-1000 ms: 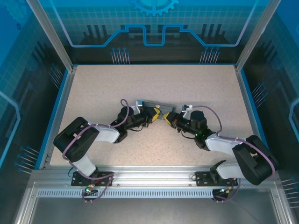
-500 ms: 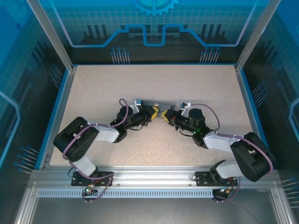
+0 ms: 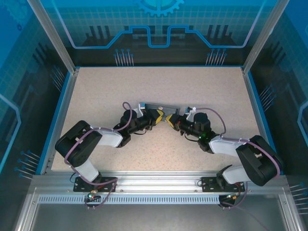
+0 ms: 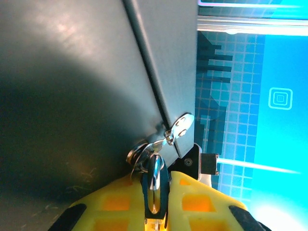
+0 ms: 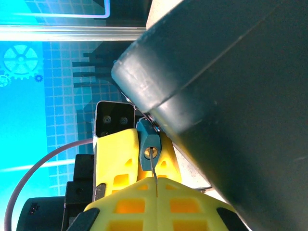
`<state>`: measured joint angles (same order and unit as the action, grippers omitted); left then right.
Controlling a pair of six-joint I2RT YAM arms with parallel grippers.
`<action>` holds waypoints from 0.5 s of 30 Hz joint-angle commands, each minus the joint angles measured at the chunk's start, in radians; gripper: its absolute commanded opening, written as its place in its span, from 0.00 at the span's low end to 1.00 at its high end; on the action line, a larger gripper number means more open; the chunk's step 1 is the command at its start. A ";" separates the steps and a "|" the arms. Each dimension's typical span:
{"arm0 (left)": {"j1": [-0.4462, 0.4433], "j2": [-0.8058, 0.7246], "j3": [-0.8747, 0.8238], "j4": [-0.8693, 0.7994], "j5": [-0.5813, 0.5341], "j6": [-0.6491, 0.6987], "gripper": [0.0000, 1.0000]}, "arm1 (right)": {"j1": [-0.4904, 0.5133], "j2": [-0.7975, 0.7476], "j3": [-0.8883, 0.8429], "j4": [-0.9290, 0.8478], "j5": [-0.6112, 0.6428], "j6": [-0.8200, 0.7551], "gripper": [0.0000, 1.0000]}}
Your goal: Unlock the padlock with the key
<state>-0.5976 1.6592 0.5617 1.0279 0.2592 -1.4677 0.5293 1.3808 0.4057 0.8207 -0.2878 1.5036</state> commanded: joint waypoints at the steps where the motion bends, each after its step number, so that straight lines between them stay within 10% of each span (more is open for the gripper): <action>1: -0.016 -0.022 -0.009 0.102 0.058 -0.002 0.00 | -0.011 0.016 0.002 0.008 0.027 -0.023 0.00; 15: -0.017 -0.026 -0.008 0.098 0.058 0.000 0.00 | -0.022 0.054 0.028 0.030 0.014 -0.014 0.00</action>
<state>-0.5976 1.6592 0.5526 1.0286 0.2584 -1.4681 0.5159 1.4143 0.4061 0.8303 -0.2924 1.5002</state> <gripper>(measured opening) 0.129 0.049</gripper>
